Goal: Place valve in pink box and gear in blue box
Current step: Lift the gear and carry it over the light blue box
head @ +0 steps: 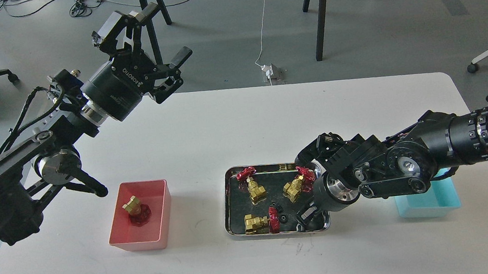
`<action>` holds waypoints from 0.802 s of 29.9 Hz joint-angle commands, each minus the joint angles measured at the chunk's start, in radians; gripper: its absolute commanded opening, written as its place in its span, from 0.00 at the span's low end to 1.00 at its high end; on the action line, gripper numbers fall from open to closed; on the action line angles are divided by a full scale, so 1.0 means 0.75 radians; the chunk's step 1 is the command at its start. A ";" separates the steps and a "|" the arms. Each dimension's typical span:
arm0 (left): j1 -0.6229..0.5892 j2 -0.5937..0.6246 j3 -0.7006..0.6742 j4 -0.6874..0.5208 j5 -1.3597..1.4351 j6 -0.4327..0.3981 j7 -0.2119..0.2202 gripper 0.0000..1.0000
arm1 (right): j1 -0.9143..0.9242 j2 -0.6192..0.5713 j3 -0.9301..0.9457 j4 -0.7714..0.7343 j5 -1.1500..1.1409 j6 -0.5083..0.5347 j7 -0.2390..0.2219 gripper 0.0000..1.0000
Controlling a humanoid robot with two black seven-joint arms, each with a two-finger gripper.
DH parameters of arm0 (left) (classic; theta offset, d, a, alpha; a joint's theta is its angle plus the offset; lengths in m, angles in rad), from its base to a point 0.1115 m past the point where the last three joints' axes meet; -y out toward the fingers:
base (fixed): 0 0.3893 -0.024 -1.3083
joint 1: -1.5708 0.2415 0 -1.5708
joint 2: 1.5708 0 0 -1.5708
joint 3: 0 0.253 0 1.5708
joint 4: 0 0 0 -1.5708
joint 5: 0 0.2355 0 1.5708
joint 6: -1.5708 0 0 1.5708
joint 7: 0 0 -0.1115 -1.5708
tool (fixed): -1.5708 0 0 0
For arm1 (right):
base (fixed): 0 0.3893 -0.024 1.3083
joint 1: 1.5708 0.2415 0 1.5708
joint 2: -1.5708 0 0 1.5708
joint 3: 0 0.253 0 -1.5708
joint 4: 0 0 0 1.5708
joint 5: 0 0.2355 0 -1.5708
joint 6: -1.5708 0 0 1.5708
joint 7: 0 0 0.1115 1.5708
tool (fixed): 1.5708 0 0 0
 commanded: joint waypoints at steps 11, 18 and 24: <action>0.019 0.000 -0.002 0.000 0.000 0.000 0.000 1.00 | 0.128 -0.076 0.108 0.020 0.047 -0.001 -0.002 0.12; 0.025 -0.004 -0.006 0.002 -0.004 0.000 0.000 1.00 | 0.181 -0.385 0.168 0.008 0.082 -0.103 -0.004 0.12; 0.023 -0.061 -0.012 0.006 -0.002 0.000 0.000 1.00 | 0.161 -0.855 0.170 0.085 -0.006 -0.158 -0.002 0.12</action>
